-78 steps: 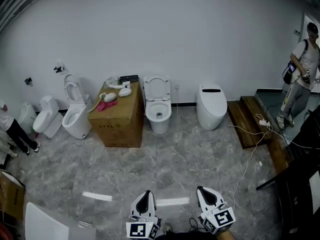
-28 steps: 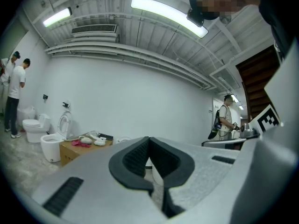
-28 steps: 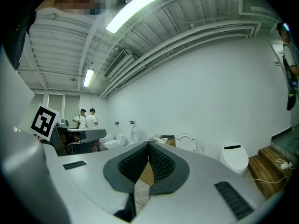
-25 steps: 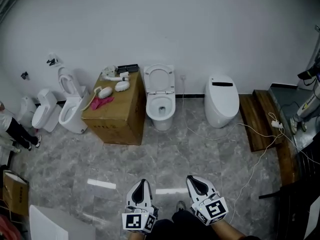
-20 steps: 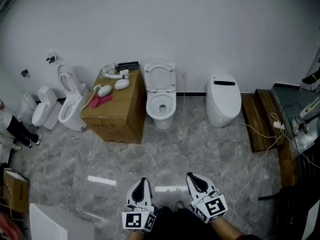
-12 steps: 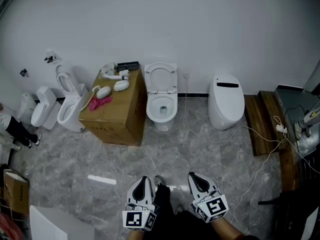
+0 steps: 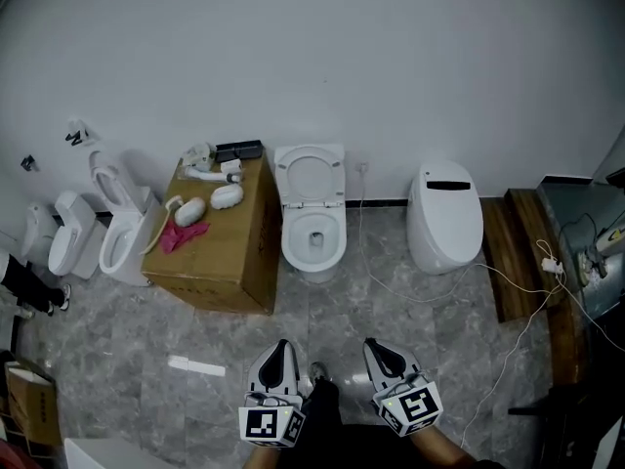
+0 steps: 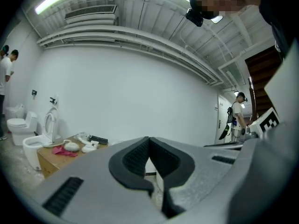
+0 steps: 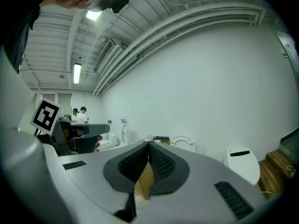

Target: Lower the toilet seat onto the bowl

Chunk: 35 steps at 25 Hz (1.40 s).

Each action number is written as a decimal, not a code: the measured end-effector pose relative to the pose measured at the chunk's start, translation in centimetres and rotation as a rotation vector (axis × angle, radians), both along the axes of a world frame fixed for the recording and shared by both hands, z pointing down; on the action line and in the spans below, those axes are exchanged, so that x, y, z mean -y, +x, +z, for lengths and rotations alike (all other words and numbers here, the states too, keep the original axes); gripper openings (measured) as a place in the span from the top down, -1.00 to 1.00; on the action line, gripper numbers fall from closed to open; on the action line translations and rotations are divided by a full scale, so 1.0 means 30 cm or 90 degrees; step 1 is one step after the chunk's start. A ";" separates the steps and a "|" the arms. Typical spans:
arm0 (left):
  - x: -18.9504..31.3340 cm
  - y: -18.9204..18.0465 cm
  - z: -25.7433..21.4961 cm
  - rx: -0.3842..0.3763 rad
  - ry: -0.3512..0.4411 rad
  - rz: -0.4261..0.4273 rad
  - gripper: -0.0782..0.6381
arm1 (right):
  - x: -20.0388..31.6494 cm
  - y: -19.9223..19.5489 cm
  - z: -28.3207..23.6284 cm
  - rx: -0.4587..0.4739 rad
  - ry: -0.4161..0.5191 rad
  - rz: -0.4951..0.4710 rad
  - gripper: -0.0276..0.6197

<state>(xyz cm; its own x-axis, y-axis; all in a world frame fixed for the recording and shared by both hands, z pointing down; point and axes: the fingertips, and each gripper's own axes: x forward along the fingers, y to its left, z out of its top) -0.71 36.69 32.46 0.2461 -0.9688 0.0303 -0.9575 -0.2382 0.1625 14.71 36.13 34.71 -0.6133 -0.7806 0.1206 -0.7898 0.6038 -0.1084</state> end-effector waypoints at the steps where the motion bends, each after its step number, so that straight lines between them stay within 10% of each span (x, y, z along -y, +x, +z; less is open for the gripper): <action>1: 0.058 -0.021 -0.001 -0.001 -0.003 0.001 0.76 | 0.054 -0.019 0.001 0.001 -0.002 0.004 0.85; 17: 0.764 -0.283 0.041 -0.016 -0.047 0.025 0.76 | 0.790 -0.253 0.017 -0.031 -0.020 0.038 0.85; 35: 1.569 -0.233 0.069 0.001 -0.084 -0.011 0.76 | 1.690 -0.252 0.003 -0.054 -0.019 -0.050 0.85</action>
